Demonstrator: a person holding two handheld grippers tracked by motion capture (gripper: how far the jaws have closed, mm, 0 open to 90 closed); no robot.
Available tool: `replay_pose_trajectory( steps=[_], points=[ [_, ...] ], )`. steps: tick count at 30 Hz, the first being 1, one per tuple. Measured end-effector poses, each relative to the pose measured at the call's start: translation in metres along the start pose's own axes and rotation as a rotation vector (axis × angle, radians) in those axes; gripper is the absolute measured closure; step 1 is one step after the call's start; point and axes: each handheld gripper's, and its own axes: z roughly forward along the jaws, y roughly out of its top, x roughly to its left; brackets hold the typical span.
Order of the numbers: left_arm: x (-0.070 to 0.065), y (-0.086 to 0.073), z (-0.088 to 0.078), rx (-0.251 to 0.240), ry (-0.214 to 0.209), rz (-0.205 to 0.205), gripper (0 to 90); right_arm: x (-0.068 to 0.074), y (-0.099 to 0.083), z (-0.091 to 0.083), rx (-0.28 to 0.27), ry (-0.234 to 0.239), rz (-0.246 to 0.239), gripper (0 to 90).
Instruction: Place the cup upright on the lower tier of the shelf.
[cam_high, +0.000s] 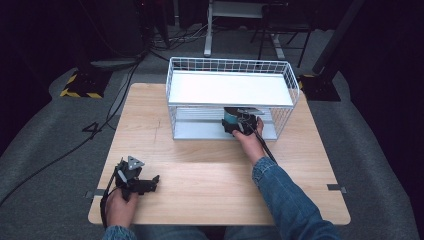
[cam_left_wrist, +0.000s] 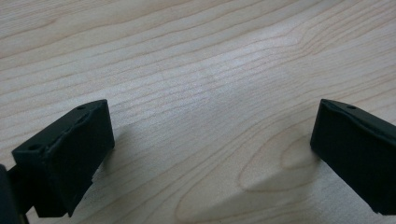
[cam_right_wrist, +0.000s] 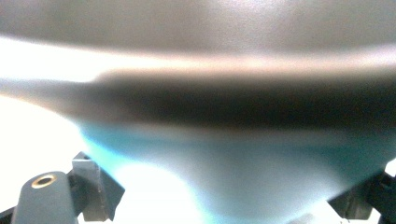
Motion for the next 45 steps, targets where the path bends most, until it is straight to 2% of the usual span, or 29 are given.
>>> replay_pose_trajectory(
  steps=[3, 4, 5, 10, 14, 20, 22, 26, 28, 30, 31, 33, 37, 38, 40, 41, 45],
  points=[
    [0.0, 0.0, 0.0, -0.001, 0.0, 0.001, 0.0, 0.0, 0.0, -0.003, 0.008, -0.009, -0.004, 15.8],
    [0.0, 0.0, 0.0, -0.001, 0.0, 0.001, 0.0, 0.001, -0.001, -0.006, 0.017, -0.007, 0.017, 15.8],
    [0.0, 0.0, 0.0, -0.001, 0.0, 0.001, 0.0, 0.001, -0.001, -0.006, 0.017, -0.007, 0.017, 15.8],
    [0.0, 0.0, 0.0, 0.0, 0.0, 0.001, 0.0, 0.0, 0.0, -0.018, 0.024, -0.003, -0.01, 15.8],
    [0.0, 0.0, 0.0, 0.0, 0.0, 0.0, 0.0, -0.001, -0.001, -0.025, 0.028, -0.004, -0.009, 15.8],
    [0.0, 0.0, 0.0, -0.001, 0.0, 0.001, 0.0, -0.002, -0.002, -0.047, 0.045, 0.006, -0.014, 15.8],
    [0.0, 0.0, 0.0, 0.0, 0.0, -0.001, 0.0, -0.002, -0.002, -0.049, 0.044, 0.008, -0.016, 15.8],
    [0.0, 0.0, 0.0, 0.001, 0.001, -0.002, 0.0, 0.001, -0.002, -0.069, 0.028, 0.04, -0.045, 15.8],
    [-0.001, -0.001, -0.001, 0.0, 0.005, -0.008, 0.0, 0.001, -0.002, -0.072, 0.029, 0.044, -0.046, 15.8],
    [0.0, -0.001, -0.001, 0.0, 0.004, -0.005, 0.1, 0.002, -0.003, -0.08, 0.043, 0.05, -0.059, 15.9],
    [-0.001, -0.001, -0.001, -0.001, 0.004, -0.005, 0.0, 0.001, -0.005, -0.09, 0.063, 0.044, -0.07, 15.9],
    [-0.001, -0.001, -0.001, -0.001, 0.003, -0.005, 0.0, 0.001, -0.005, -0.093, 0.064, 0.044, -0.068, 15.9],
    [-0.001, -0.001, -0.001, -0.001, 0.004, -0.005, 0.1, -0.001, -0.006, -0.113, 0.051, 0.069, -0.079, 15.9],
    [-0.001, -0.001, -0.001, -0.001, 0.004, -0.005, 0.0, -0.001, -0.007, -0.123, 0.045, 0.09, -0.092, 15.8],
    [-0.001, -0.001, -0.001, -0.001, 0.003, -0.005, 0.0, -0.001, -0.008, -0.126, 0.042, 0.095, -0.096, 15.8],
    [-0.001, -0.001, -0.001, -0.001, 0.004, -0.005, 0.0, -0.002, -0.009, -0.135, 0.044, 0.112, -0.099, 15.8],
    [-0.001, -0.001, -0.001, -0.001, 0.004, -0.005, 0.1, -0.004, -0.013, -0.149, 0.039, 0.142, -0.102, 15.8]
  ],
)
